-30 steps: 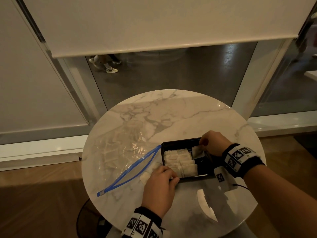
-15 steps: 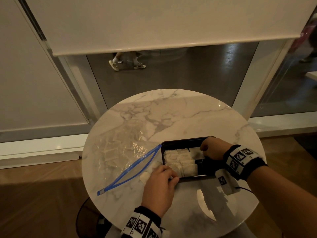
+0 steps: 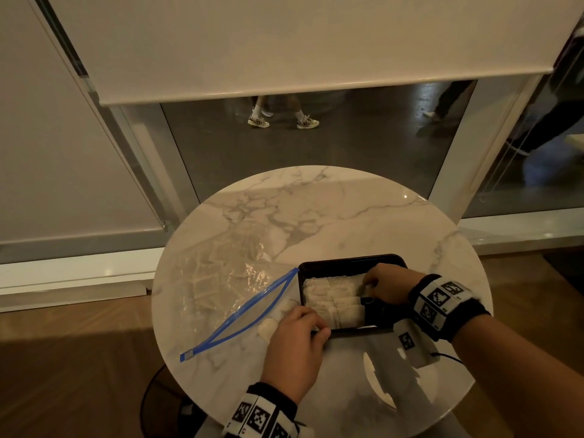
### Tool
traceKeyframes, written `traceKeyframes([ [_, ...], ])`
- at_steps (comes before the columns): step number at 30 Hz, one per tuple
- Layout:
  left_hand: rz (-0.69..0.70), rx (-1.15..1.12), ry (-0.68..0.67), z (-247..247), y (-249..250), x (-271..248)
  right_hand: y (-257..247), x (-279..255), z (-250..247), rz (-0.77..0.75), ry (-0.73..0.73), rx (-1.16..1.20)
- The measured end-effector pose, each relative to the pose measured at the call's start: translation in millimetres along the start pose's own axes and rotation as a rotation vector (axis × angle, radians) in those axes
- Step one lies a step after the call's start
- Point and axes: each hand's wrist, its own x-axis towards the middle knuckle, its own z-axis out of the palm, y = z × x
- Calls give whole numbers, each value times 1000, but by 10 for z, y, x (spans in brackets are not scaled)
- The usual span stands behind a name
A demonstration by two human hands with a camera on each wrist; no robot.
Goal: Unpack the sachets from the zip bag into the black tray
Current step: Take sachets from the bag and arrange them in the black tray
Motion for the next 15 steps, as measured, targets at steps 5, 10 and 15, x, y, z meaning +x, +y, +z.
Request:
traceKeyframes([
  [5,1,7,12,-51,26,-29,-56,-154,-79,19,66,79],
  [10,-23,-1,82,-157,52,-42,-305,-466,-90,-75,234,284],
  [15,-134,50,380,-359,45,-158,-692,-727,89,-213,395,510],
])
